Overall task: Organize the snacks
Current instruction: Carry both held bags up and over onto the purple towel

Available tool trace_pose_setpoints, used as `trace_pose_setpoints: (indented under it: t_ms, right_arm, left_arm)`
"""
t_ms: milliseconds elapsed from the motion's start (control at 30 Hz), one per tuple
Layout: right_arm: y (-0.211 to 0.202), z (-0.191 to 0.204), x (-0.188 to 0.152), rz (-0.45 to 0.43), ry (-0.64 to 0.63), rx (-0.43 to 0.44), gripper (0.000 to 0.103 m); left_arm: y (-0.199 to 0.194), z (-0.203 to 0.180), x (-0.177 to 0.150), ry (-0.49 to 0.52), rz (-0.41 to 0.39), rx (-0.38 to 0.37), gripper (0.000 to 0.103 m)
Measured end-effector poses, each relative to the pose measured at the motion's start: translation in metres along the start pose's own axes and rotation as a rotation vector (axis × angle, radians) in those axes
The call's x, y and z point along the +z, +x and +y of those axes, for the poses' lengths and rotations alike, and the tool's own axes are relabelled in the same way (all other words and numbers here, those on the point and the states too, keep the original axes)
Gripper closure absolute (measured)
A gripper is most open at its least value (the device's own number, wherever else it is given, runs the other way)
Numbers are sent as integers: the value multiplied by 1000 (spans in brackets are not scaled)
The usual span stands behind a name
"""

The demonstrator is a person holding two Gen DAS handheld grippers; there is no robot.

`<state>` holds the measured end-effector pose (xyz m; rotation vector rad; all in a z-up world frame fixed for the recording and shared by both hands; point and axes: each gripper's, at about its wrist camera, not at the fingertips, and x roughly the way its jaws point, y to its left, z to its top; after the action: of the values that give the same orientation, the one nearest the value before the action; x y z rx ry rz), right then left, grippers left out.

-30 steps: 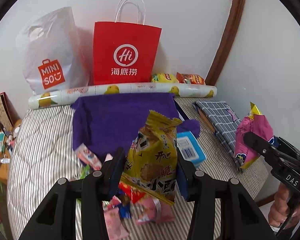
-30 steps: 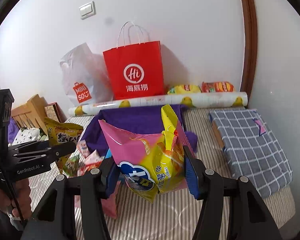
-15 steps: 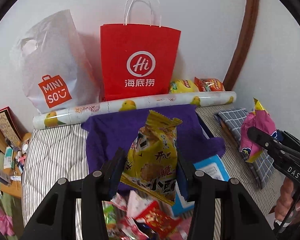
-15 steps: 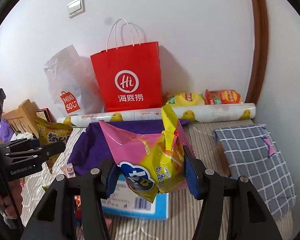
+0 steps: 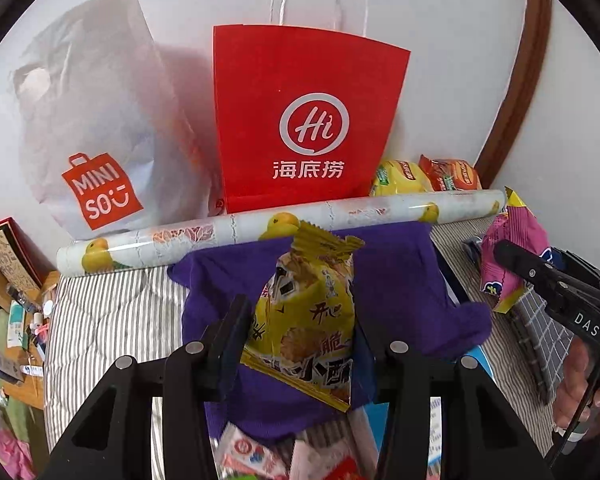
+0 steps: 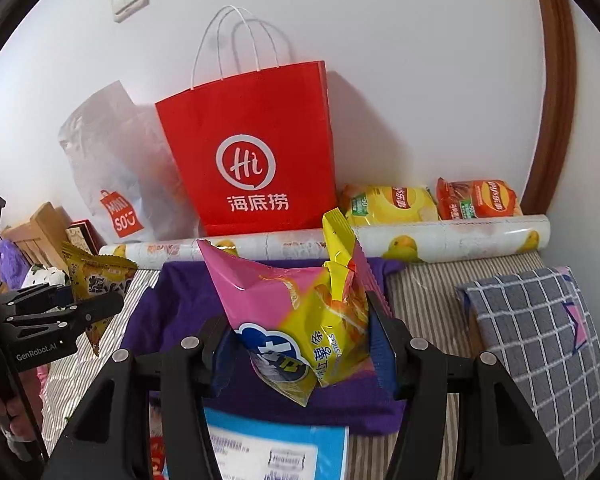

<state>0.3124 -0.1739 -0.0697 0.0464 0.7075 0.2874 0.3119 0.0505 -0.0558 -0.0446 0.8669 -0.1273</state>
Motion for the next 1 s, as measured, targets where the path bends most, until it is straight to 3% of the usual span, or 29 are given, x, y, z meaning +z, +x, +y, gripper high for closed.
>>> trace_pose_setpoints:
  t_ms: [367,533,1000]
  right_arm:
    - [48,-2,25,43,-54,1,47]
    - [70,-3,35,77,-53,44,47]
    - [139,6,19,221,-146,14,47]
  left_arm:
    - [36,3,28,15,16,19,58]
    - [53,7,36,15,24,21,58]
    - [115,29,23,-33,150,1,58]
